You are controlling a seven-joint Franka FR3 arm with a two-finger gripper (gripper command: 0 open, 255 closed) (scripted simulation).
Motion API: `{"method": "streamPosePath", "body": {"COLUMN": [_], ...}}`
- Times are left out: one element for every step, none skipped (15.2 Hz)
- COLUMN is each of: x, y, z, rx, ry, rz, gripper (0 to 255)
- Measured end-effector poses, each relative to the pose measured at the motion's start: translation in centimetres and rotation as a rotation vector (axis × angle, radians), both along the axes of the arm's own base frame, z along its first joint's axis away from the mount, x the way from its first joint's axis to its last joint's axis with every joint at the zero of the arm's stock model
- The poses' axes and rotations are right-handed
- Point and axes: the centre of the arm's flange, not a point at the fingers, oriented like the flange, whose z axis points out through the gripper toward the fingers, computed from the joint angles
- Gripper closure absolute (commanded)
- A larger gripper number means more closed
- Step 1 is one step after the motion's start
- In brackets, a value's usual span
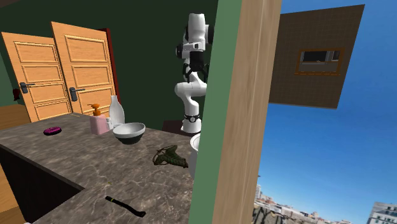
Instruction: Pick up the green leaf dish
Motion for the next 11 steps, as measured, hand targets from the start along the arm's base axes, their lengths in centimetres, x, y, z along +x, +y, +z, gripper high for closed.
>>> {"method": "streamPosePath", "body": {"x": [0.0,0.3,0.8,1.5,2.2,2.8,3.6,4.2,4.9,5.7,6.4], "y": [0.0,-0.3,-0.8,-1.4,-2.1,-2.8,-3.5,-4.1,-4.9,-5.4,-6.0], "z": [0.0,-0.6,-1.1,-2.0,-2.8,-4.1,-5.2,-6.2,-7.2,-8.0,-9.1], "rx": [0.000,0.002,0.006,0.010,0.014,0.018,0.023,0.027,0.032,0.036,0.041], "ry": [0.000,0.004,0.010,0.018,0.026,0.034,0.042,0.050,0.058,0.067,0.075], "rz": [0.000,0.009,0.023,0.040,0.059,0.079,0.098,0.118,0.138,0.158,0.178], "gripper": [0,0,0,0,0,0,0,0,0,0,0]}}
